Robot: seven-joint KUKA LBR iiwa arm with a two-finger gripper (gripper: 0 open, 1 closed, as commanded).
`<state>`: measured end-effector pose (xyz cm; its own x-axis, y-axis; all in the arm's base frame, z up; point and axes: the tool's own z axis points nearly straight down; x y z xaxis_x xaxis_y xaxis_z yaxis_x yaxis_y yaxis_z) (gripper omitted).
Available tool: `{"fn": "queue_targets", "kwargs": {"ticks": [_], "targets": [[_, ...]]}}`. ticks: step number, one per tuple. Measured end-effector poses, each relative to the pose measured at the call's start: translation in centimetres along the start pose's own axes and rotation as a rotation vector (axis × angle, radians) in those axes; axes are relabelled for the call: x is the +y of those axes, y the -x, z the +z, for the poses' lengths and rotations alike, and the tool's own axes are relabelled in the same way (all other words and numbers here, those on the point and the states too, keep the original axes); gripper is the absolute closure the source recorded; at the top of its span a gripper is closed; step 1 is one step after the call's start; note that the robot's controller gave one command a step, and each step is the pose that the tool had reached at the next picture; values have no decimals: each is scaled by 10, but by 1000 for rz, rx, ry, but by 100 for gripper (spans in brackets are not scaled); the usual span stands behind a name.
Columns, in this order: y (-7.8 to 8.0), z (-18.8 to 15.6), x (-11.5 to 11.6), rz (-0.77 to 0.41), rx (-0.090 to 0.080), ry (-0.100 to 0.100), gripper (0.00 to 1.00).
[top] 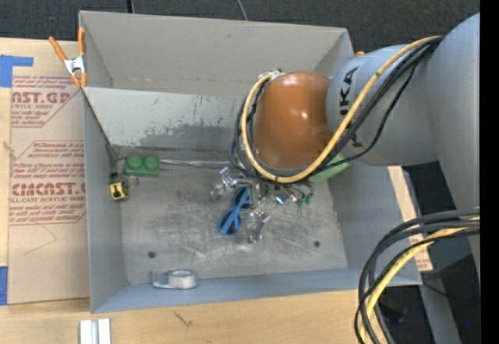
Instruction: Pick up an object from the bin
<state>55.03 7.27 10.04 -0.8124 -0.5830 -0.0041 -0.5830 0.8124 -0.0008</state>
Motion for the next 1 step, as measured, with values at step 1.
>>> {"fn": "queue_targets", "kwargs": {"ticks": [1], "targets": [[6,-10,-14,-88,1,1,0]]}}
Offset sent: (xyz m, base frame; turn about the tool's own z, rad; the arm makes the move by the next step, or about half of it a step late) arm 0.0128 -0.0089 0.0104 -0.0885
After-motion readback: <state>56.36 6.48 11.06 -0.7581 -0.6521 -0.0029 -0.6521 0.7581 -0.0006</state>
